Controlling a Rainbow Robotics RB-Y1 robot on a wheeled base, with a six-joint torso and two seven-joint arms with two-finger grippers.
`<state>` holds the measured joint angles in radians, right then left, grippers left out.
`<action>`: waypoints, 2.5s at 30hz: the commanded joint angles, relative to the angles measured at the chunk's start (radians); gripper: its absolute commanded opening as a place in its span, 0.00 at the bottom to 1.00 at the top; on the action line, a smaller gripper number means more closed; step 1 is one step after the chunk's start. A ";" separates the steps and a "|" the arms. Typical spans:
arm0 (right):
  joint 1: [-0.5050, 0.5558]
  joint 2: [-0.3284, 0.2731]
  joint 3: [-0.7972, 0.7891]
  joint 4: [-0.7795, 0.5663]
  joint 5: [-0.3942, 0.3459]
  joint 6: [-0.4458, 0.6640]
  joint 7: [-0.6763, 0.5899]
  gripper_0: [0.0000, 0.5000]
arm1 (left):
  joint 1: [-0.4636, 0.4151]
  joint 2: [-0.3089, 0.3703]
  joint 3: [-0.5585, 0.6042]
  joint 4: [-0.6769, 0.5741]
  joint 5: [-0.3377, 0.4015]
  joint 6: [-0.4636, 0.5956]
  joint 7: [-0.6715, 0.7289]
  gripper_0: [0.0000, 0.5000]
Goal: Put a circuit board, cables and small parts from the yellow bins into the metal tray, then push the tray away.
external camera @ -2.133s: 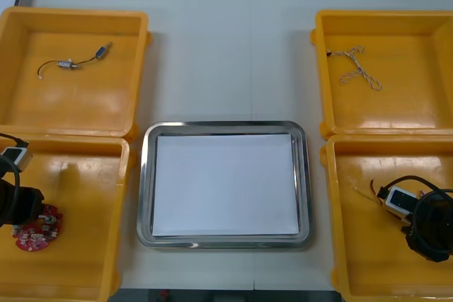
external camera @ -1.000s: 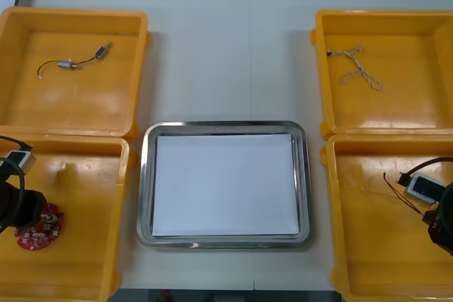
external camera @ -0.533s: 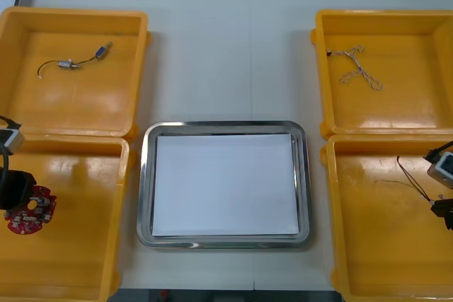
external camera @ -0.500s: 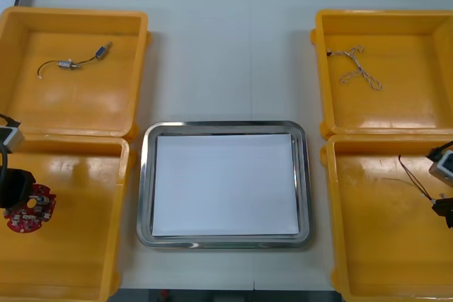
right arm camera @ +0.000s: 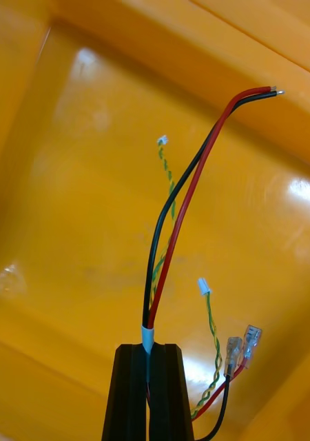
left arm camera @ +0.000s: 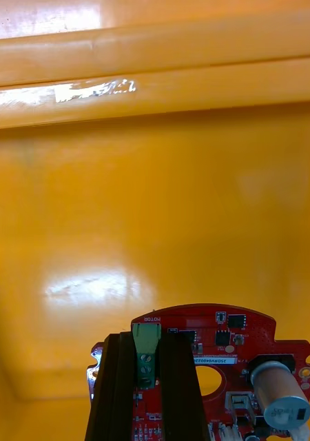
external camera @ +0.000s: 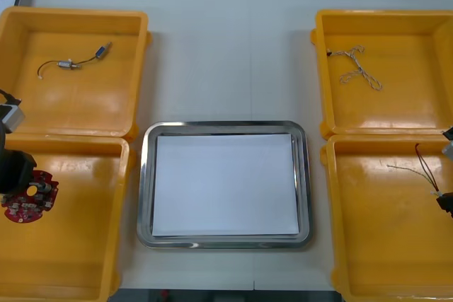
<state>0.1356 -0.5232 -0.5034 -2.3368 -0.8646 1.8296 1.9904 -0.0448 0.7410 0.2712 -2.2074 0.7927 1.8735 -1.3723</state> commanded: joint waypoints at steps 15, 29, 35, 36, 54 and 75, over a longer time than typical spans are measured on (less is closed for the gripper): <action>-0.088 0.009 0.040 -0.253 0.096 0.090 -0.567 0.00 | -0.198 0.044 -0.195 -0.167 0.066 0.046 0.501 0.00; -0.211 0.037 0.195 -0.228 0.137 0.090 -0.571 0.00 | -0.326 -0.031 -0.489 -0.186 -0.118 0.038 0.710 0.00; -0.211 0.037 0.233 -0.228 0.122 0.090 -0.561 0.00 | -0.369 -0.043 -0.590 -0.181 -0.165 0.033 0.743 0.00; -0.211 0.037 0.240 -0.228 0.119 0.090 -0.558 0.00 | -0.380 -0.049 -0.613 -0.178 -0.182 0.033 0.750 0.00; -0.208 0.037 0.263 -0.228 0.118 0.090 -0.539 0.00 | -0.420 -0.163 -0.859 -0.112 -0.408 0.012 0.829 0.00; -0.208 0.037 0.263 -0.228 0.119 0.090 -0.539 0.00 | -0.259 -0.137 -0.981 -0.063 -0.587 -0.217 0.757 0.00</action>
<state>-0.0582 -0.4989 -0.2534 -2.5561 -0.7454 1.9165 1.4083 -0.3507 0.5978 -0.6832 -2.2575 0.2332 1.6901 -0.5852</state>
